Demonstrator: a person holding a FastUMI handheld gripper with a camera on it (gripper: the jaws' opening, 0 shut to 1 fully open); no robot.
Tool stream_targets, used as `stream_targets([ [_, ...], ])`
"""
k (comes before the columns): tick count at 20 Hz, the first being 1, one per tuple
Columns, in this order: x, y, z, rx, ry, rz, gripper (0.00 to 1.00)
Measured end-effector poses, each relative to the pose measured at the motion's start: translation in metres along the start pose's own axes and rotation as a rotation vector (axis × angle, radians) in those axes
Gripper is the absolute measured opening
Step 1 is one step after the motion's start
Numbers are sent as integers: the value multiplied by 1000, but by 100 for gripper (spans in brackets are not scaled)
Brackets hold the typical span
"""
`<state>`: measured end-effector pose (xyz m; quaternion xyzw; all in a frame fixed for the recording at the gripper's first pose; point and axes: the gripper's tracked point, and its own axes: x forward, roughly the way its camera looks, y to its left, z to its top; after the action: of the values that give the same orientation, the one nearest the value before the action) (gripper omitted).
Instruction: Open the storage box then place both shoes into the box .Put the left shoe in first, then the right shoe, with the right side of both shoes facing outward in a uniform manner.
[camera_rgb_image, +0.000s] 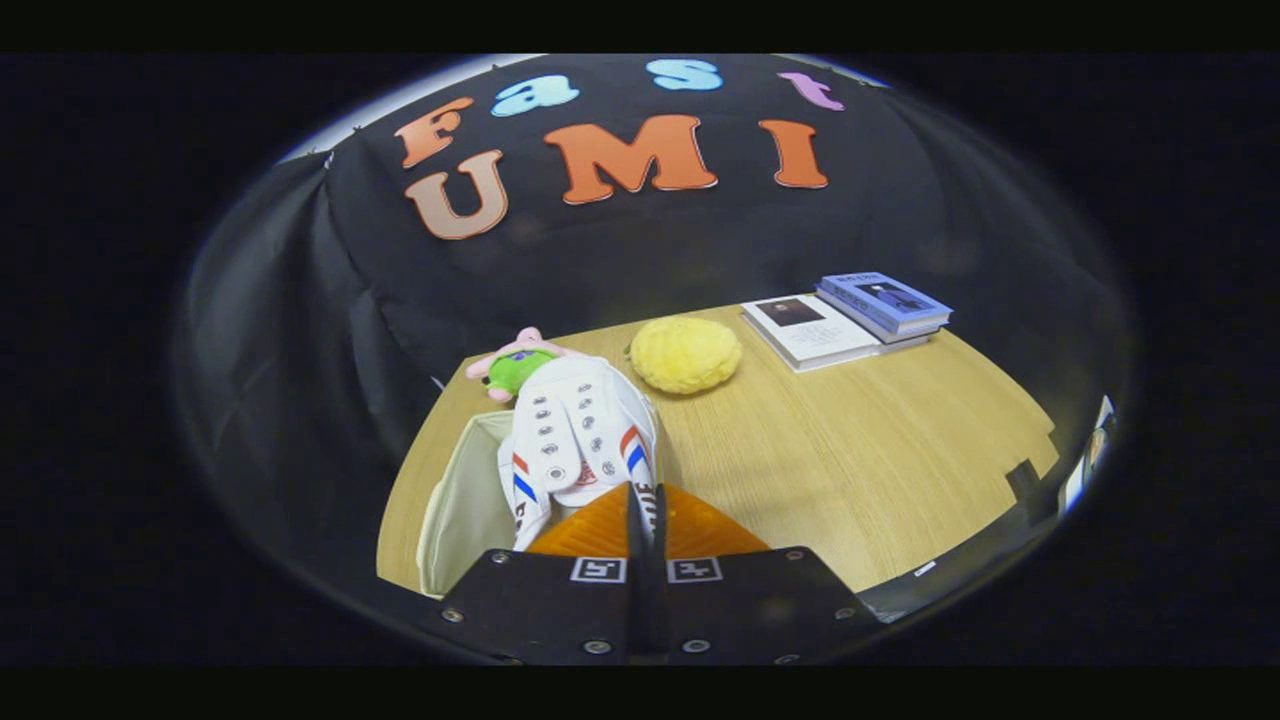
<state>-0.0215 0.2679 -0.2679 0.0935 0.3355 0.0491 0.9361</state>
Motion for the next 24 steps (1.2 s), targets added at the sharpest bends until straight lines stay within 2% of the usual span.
stream_targets([
  [9,18,9,-28,-69,37,-41,2],
  [16,10,7,-43,-110,70,-60,3],
  [17,11,5,-53,-110,99,-69,6],
  [20,8,23,-38,-97,50,5,16],
  [22,-5,23,-13,-150,-11,13,58],
  [24,-9,26,4,-170,-56,30,94],
])
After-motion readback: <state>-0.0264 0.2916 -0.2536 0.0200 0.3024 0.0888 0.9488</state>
